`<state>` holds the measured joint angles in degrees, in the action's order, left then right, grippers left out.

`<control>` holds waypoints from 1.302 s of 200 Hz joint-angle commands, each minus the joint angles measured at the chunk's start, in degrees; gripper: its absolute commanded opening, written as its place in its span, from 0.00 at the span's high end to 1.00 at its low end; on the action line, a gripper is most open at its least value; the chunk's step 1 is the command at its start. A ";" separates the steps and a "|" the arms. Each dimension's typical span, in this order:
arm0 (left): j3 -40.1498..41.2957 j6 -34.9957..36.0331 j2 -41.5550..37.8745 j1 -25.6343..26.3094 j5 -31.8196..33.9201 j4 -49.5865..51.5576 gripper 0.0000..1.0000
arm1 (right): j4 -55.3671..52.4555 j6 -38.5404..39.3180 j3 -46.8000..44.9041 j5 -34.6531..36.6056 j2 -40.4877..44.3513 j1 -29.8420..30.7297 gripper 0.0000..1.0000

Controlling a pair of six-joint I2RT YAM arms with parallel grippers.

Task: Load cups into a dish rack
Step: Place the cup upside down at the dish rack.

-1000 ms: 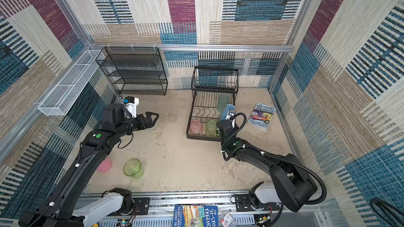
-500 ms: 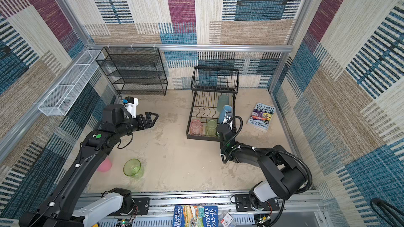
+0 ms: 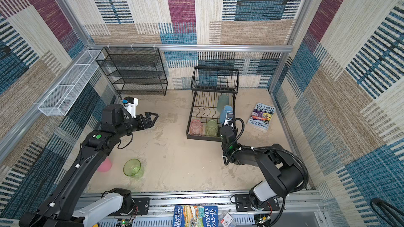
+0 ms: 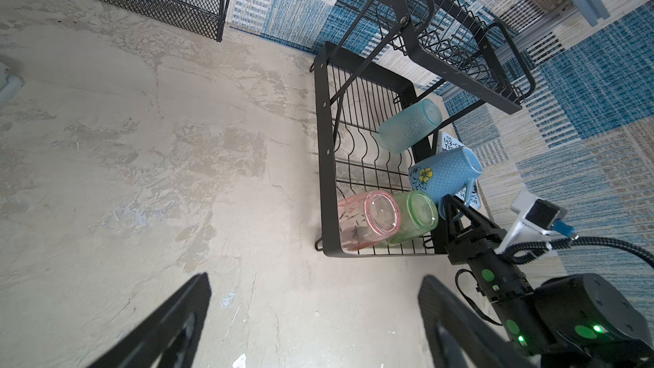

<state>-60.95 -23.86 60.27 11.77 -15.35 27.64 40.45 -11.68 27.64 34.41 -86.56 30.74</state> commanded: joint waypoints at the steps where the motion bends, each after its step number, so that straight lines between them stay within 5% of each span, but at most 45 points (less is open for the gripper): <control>1: 0.13 0.74 -0.13 -0.04 -0.30 -1.69 0.05 | 6.19 0.96 0.19 0.06 -0.85 0.02 0.98; 260: 0.82 0.04 -1.82 -0.43 -0.29 -2.40 0.05 | 0.60 -4.43 4.03 6.37 -6.41 0.46 0.80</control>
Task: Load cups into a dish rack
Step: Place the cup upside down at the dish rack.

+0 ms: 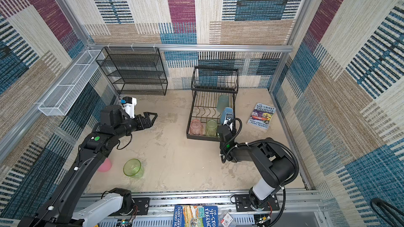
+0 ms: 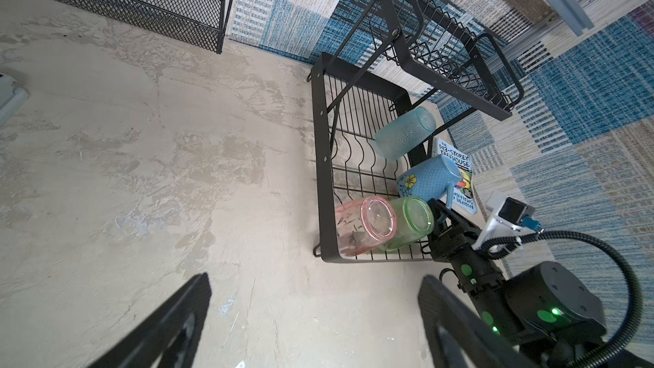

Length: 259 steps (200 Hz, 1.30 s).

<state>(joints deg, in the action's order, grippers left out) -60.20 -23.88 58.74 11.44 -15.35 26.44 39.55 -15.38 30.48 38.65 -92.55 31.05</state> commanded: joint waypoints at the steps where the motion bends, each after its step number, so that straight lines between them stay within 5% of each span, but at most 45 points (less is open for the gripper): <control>1: 0.08 0.06 -0.29 -0.10 -0.29 -1.21 0.05 | 1.45 -0.72 1.17 2.13 -0.47 0.15 0.80; 149: 0.18 0.06 -1.06 -0.26 -0.46 -1.32 0.05 | -7.40 -6.05 3.18 3.82 0.18 0.34 0.72; 259: 0.26 0.05 -0.89 -0.28 -0.38 -1.13 0.04 | -12.35 -6.58 2.77 -1.33 6.47 0.24 0.34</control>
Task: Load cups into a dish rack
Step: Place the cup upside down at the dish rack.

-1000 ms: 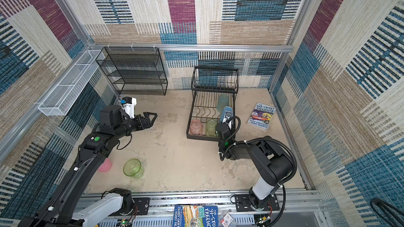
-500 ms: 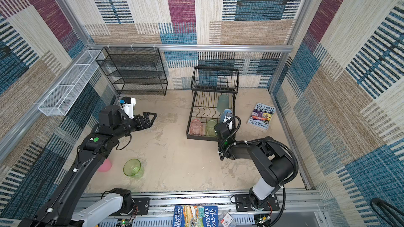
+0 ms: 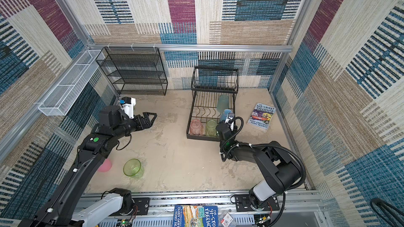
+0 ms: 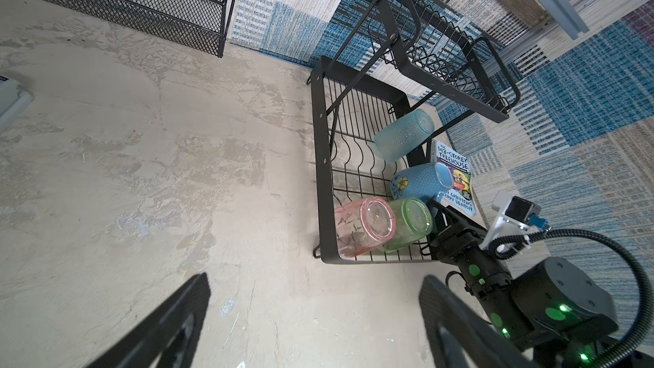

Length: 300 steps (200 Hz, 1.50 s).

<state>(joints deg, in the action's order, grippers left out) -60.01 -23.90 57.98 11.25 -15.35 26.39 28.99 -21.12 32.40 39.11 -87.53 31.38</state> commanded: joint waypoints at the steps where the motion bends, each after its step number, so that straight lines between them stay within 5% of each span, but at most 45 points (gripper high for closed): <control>1: 0.11 0.08 -0.14 -0.08 -0.38 -1.08 0.04 | -1.79 -0.84 0.88 -1.86 1.58 -0.09 0.34; 44: 0.21 0.17 0.14 -0.13 -0.29 -0.91 0.02 | -7.10 -1.88 2.01 -4.34 4.04 -0.04 0.25; 181: -0.18 -0.18 2.73 0.00 2.04 1.31 0.01 | -30.44 -8.30 4.64 -14.08 16.96 -1.40 0.18; 300: -4.75 -7.58 7.29 1.41 23.99 26.85 0.10 | -38.28 -0.40 6.40 -29.70 19.84 -1.57 0.18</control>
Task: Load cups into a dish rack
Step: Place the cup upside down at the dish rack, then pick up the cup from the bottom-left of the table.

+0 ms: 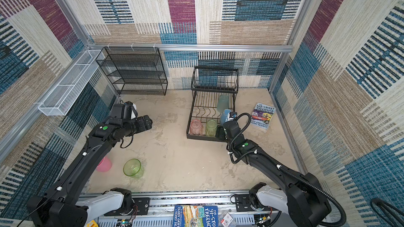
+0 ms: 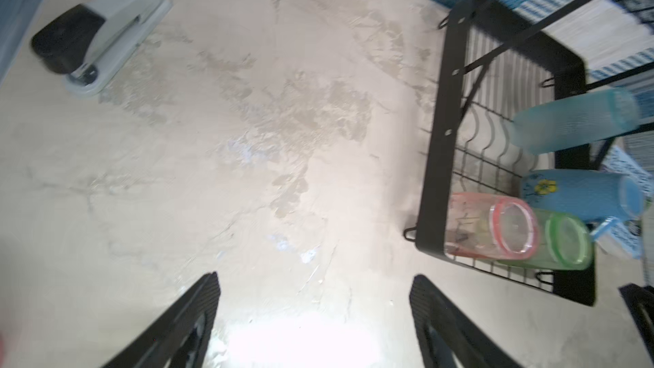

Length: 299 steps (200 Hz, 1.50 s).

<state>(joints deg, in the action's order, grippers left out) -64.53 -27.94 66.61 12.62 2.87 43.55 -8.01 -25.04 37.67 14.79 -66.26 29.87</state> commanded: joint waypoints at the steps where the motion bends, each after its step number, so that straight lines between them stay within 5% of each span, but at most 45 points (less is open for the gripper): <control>1: -0.32 -3.66 -1.46 0.03 5.79 9.97 0.10 | -1.25 3.68 1.11 -5.60 -1.47 -0.07 0.18; 111: 3.34 -20.91 -3.35 0.03 -3.91 24.58 0.24 | 2.03 8.42 2.23 -16.10 1.32 -0.07 0.21; 299: 12.65 -30.40 -2.27 0.97 2.09 22.50 0.40 | 2.91 7.81 0.21 -17.19 5.17 0.02 0.21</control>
<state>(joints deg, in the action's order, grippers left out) -52.56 -56.95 63.68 13.56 3.90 67.48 -6.50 -16.67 37.65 -1.54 -61.67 29.87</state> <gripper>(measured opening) 0.610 0.785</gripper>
